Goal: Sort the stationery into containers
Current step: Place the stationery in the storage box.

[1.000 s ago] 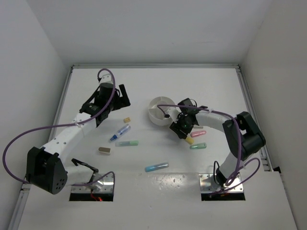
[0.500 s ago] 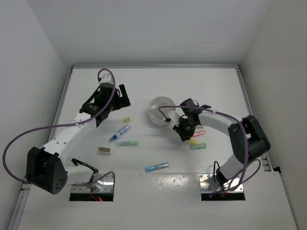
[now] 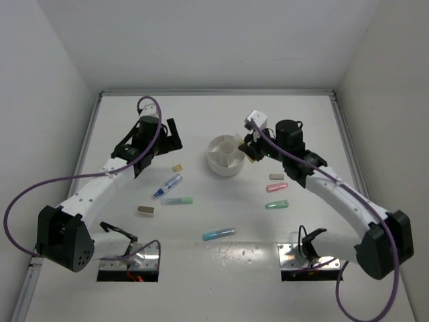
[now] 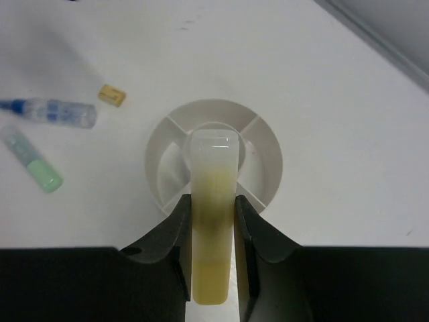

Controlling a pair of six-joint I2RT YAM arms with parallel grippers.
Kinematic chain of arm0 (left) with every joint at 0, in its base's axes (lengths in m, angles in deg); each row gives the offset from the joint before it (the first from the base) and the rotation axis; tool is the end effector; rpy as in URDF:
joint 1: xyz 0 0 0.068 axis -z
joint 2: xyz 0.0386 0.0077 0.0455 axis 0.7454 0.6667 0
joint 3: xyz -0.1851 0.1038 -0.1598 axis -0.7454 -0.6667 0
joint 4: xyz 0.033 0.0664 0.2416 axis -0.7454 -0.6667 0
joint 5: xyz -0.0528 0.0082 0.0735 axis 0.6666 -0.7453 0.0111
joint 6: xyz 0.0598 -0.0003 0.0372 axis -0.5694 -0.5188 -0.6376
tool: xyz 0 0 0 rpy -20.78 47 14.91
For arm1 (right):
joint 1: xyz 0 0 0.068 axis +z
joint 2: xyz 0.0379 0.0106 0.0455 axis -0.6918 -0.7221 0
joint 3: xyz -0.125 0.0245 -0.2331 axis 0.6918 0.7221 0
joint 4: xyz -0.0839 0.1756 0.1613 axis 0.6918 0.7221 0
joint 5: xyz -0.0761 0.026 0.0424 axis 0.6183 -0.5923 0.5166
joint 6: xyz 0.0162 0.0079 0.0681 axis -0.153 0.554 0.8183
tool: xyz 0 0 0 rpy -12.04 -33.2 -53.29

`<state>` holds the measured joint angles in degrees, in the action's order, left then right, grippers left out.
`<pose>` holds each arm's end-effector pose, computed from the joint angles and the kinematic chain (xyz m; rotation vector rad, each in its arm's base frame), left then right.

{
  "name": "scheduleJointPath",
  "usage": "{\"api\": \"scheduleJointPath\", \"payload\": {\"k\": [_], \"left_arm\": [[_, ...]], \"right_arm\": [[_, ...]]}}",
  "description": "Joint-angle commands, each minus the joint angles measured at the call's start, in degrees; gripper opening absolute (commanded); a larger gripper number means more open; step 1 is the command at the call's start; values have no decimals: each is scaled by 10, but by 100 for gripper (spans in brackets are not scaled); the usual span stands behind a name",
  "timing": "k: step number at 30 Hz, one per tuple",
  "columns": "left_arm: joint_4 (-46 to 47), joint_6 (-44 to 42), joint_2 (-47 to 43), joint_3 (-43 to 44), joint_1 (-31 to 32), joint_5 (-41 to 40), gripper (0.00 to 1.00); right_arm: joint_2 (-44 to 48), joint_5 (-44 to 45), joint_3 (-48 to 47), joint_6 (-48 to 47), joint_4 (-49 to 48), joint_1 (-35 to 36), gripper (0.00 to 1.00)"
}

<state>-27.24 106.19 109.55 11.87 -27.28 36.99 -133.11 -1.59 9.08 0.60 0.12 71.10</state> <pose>0.2730 -0.0899 0.2779 -0.3735 2.1333 -0.2984 0.2454 0.1475 0.2888 -0.7955 1.7902 0.5428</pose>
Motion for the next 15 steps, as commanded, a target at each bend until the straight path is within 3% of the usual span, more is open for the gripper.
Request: {"api": "scheduleJointPath", "payload": {"k": [1, 4, 9, 12, 15], "left_arm": [[7, -11, -3, 10, -5, -7, 98], [12, -11, 2, 10, -5, -7, 98], [12, -11, 8, 10, -5, -7, 98], [12, -11, 8, 10, -5, -7, 98], [12, -16, 8, 10, -5, -7, 98]], "right_arm": [[-34, 133, 29, 160, -202, -3, 0], [-63, 140, 21, 250, -249, -3, 0], [-119, 54, 35, 407, -366, -23, 0], [-150, 15, 35, 436, -378, -28, 0], [-155, -14, 45, 404, -366, -35, 0]]}}
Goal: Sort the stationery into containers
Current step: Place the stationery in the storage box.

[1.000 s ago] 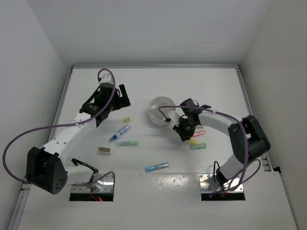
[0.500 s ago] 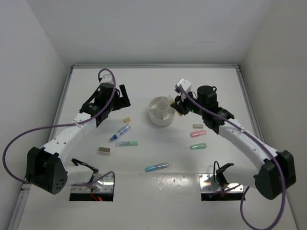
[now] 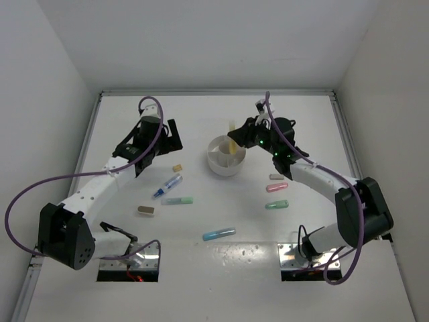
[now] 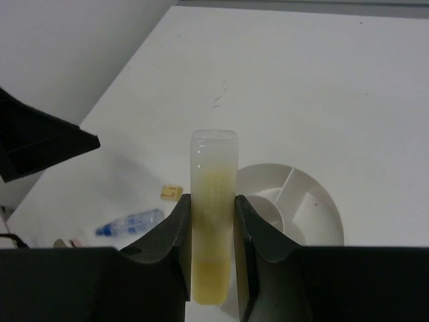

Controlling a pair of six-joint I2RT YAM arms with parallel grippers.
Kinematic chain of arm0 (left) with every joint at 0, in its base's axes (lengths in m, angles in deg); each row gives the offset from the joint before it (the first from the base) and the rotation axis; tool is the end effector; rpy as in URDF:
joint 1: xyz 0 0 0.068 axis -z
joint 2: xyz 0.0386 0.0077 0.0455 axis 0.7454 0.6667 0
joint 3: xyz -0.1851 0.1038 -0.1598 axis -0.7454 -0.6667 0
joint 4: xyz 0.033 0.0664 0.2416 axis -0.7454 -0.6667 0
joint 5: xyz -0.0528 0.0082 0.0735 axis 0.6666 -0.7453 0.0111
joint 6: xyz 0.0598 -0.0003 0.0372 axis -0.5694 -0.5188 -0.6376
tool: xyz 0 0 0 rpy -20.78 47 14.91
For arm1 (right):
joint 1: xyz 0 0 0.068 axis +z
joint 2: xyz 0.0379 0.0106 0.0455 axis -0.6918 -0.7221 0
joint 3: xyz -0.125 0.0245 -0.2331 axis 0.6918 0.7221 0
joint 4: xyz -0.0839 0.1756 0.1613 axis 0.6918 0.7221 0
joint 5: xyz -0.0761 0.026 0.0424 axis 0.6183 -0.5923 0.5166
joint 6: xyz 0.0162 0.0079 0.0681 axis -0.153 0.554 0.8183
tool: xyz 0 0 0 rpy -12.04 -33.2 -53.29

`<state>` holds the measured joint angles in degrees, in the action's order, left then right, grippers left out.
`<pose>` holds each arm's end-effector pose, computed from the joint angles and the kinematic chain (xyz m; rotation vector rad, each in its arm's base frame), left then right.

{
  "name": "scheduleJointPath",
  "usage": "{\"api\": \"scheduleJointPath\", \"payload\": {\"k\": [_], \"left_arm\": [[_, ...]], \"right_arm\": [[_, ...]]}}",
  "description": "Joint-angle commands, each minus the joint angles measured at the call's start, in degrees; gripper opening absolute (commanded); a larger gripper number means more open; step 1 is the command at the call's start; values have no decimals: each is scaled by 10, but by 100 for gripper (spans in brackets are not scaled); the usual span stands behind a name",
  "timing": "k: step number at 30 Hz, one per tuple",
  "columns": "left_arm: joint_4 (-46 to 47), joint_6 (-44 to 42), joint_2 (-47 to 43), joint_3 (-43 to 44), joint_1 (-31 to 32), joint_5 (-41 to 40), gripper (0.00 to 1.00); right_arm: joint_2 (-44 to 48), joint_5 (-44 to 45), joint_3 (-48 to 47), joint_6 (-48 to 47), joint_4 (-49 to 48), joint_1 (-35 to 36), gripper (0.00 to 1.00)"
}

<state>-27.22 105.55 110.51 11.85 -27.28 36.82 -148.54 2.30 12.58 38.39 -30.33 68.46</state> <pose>0.2756 -0.0907 0.2733 -0.3629 2.1495 -0.2806 0.3048 0.1562 0.2528 -0.1137 1.8224 0.9138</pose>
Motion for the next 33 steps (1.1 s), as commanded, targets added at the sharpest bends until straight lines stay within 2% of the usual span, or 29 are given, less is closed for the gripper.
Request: {"api": "scheduleJointPath", "payload": {"k": [1, 4, 7, 9, 13, 16, 19, 26, 31, 33], "left_arm": [[12, -10, -1, 11, -5, -5, 98], [12, -10, -1, 11, -5, 1, 98], [12, -10, -1, 16, -5, 6, 98], [12, -10, -1, 16, -5, 6, 98], [12, -10, -6, 16, -5, 6, 98], [12, -10, -6, 16, -5, 6, 98], [12, -10, -6, 16, -5, 6, 98], [12, -10, -6, 16, -5, 6, 98], [12, -10, -6, 16, -5, 12, 98], [12, -10, -6, 16, -5, 12, 98]], "right_arm": [[11, -88, 23, 12, -92, -9, 0], [48, -123, 90, 3, -166, -20, 0], [54, -124, 85, -25, -146, -25, 0], [36, -98, 85, -45, -153, -25, 0], [-8, -93, 119, -81, -253, -31, 0], [-47, -129, 113, -67, -320, -36, 0], [-81, -137, 107, -42, -344, -36, 0], [-97, -139, 152, -48, -473, -47, 1], [-117, -152, 166, -54, -490, -53, 9], [-117, -159, 174, -54, -490, -53, 9]]}}
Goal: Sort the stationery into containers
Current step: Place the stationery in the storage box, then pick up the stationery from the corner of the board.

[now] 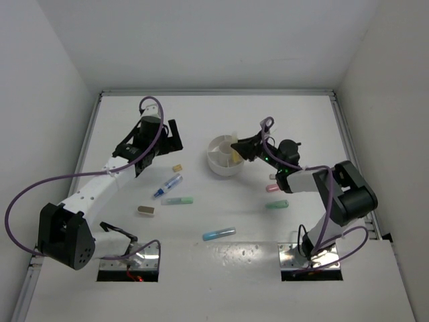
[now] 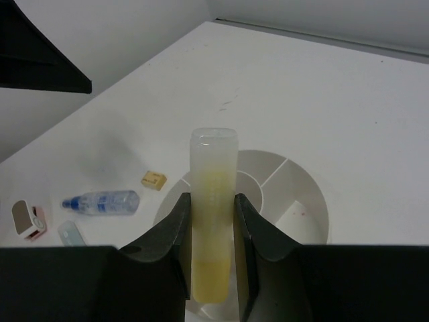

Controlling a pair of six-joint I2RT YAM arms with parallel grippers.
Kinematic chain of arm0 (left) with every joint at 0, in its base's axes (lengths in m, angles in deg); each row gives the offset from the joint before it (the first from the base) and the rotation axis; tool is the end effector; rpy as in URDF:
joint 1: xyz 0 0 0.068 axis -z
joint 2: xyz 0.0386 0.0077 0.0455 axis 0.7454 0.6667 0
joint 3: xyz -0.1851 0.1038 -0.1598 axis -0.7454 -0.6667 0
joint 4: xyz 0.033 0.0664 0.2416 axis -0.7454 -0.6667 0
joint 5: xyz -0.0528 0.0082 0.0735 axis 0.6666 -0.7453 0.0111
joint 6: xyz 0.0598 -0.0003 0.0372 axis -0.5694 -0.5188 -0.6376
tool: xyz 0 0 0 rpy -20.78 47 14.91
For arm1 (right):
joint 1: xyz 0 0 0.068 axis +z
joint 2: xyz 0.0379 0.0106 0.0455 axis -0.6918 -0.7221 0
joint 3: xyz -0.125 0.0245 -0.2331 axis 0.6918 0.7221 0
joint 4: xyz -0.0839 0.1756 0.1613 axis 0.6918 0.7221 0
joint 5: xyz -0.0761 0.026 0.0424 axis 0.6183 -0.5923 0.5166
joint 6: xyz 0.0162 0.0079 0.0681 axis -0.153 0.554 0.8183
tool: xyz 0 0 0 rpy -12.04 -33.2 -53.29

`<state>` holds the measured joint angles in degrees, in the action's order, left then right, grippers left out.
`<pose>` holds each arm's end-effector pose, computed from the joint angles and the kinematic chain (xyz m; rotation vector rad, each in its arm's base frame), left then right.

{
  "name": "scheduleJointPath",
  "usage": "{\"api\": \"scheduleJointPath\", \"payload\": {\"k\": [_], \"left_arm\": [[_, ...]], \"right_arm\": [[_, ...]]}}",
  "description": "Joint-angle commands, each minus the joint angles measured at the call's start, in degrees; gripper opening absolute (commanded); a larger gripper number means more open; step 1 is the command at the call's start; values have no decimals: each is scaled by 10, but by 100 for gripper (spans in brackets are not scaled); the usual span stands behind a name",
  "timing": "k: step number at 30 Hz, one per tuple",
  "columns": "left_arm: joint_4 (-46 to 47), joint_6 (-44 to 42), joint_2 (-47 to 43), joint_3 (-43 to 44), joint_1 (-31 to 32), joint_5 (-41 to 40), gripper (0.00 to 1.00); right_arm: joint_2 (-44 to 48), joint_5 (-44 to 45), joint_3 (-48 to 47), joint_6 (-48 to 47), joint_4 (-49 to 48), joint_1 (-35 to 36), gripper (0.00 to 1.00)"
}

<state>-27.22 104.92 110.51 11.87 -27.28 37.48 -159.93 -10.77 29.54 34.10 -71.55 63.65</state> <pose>0.2755 -0.0914 0.2734 -0.3450 2.1546 -0.2863 0.2904 0.1336 0.1872 -0.3277 1.5743 0.9938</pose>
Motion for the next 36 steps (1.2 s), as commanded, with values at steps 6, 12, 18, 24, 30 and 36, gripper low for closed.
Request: {"api": "scheduleJointPath", "payload": {"k": [6, 12, 18, 24, 30, 36], "left_arm": [[12, -3, -6, 16, -5, 5, 98], [12, -3, -6, 16, -5, 5, 98], [12, -3, -6, 16, -5, 5, 98], [12, -3, -6, 16, -5, 5, 98], [12, -3, -6, 16, -5, 5, 98], [12, -3, -6, 16, -5, 5, 98]], "right_arm": [[-14, -29, 21, -17, -100, -20, 14], [-32, -24, 32, -31, -134, -27, 18], [-51, -39, 32, -49, -165, -32, 23], [-46, -39, 38, -54, -152, -32, 41], [-29, -33, 38, -49, -152, -42, 59], [133, -89, 13, -125, -49, -48, 35]]}}
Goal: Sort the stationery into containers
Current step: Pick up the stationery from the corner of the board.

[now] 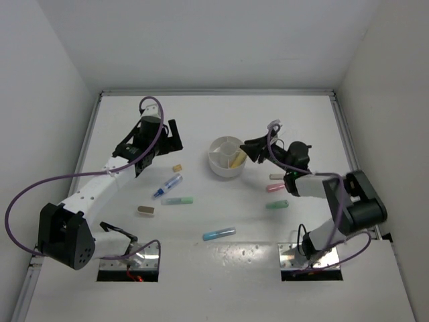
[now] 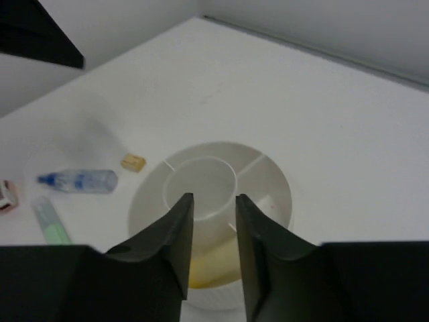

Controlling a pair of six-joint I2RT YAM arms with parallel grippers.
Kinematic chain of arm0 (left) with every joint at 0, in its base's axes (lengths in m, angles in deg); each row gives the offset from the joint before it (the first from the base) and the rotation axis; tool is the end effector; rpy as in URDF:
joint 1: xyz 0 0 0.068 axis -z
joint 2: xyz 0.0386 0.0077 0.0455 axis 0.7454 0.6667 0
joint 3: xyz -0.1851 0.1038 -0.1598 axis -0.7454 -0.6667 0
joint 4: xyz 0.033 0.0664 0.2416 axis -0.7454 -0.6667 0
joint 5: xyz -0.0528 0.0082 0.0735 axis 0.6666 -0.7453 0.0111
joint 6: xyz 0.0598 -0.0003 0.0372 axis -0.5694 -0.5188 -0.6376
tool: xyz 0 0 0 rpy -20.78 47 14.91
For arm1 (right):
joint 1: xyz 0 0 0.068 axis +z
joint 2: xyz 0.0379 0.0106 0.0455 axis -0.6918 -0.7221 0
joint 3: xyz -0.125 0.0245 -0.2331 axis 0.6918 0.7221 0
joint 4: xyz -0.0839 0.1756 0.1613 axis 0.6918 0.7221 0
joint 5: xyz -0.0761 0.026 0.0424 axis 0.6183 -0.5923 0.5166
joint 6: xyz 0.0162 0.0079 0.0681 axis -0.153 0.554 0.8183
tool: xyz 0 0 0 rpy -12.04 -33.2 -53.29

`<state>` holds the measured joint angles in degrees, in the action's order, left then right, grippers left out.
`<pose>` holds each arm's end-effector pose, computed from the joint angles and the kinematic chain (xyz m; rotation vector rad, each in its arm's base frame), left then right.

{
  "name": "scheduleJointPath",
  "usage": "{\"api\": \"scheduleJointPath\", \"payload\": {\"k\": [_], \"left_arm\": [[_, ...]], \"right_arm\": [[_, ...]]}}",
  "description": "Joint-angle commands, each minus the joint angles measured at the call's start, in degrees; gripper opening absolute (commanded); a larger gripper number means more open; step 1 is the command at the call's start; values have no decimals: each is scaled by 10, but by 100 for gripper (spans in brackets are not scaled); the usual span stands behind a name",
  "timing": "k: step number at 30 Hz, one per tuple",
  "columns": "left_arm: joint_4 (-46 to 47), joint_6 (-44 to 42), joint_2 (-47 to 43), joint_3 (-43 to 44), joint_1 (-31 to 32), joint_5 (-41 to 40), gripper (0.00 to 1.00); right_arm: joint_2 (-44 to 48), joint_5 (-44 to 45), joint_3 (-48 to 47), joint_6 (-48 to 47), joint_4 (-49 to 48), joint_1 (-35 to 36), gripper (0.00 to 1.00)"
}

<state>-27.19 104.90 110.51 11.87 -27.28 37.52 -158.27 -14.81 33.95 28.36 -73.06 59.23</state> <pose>0.2755 -0.0914 0.2734 -0.3443 2.1544 -0.2871 0.2810 0.1093 0.1777 -0.3961 1.5661 0.9105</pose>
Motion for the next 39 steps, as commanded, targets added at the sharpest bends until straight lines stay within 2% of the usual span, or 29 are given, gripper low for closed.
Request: {"api": "scheduleJointPath", "payload": {"k": [1, 2, 3, 4, 5, 6, 7, 8, 9, 10, 11, 12, 13, 15, 16, 19, 23, 28, 34, 39], "left_arm": [[12, -3, -6, 16, -5, 5, 97], [12, -3, -6, 16, -5, 5, 95], [12, -3, -6, 16, -5, 17, 83], [12, -9, -6, 16, -5, 17, 66], [12, -9, -6, 16, -5, 24, 42], [12, -9, -6, 16, -5, 24, 4], [12, -9, -6, 16, -5, 24, 0], [12, -2, -6, 10, -5, 24, 0], [12, -2, -6, 10, -5, 30, 0], [12, 3, -6, 10, -5, 30, 0], [12, 3, -6, 10, -5, 30, 5], [12, 9, -6, 5, -5, 30, 5], [12, 9, -6, 5, -5, 30, 33], [12, 15, -6, 5, -5, 30, 68], [12, 15, -6, 5, -5, 30, 81], [12, 15, -12, 0, -5, 7, 86], [12, 10, -18, 0, -10, -16, 86], [12, 10, -18, 0, -10, -22, 86], [12, 5, -18, 5, -10, -32, 86], [7, 5, -24, 5, -10, -38, 86]], "right_arm": [[146, -48, -50, -97, 109, -3, 29], [167, -59, -71, -123, 180, 3, 16], [189, -67, -124, -151, 253, 4, 7], [189, -74, -160, -176, 444, 4, 0], [181, -93, -240, -217, 550, 11, 0], [165, -118, -276, -288, 640, 19, 0], [147, -150, -309, -313, 791, 19, 0], [107, -177, -367, -339, 859, 25, 0], [84, -187, -397, -430, 1013, 44, 11], [62, -187, -425, -468, 1074, 57, 22], [24, -187, -461, -533, 1126, 86, 40], [10, -173, -470, -533, 1168, 102, 51], [1, -146, -471, -571, 1208, 117, 62], [1, -109, -450, -590, 1215, 164, 76], [1, -71, -438, -590, 1204, 181, 78], [12, -17, -399, -595, 1186, 245, 82], [17, 16, -378, -622, 1181, 315, 84], [-10, 67, -339, -599, 1114, 408, 85], [-67, 97, -369, -550, 1090, 463, 87], [-67, 138, -363, -527, 1060, 494, 75]]}}
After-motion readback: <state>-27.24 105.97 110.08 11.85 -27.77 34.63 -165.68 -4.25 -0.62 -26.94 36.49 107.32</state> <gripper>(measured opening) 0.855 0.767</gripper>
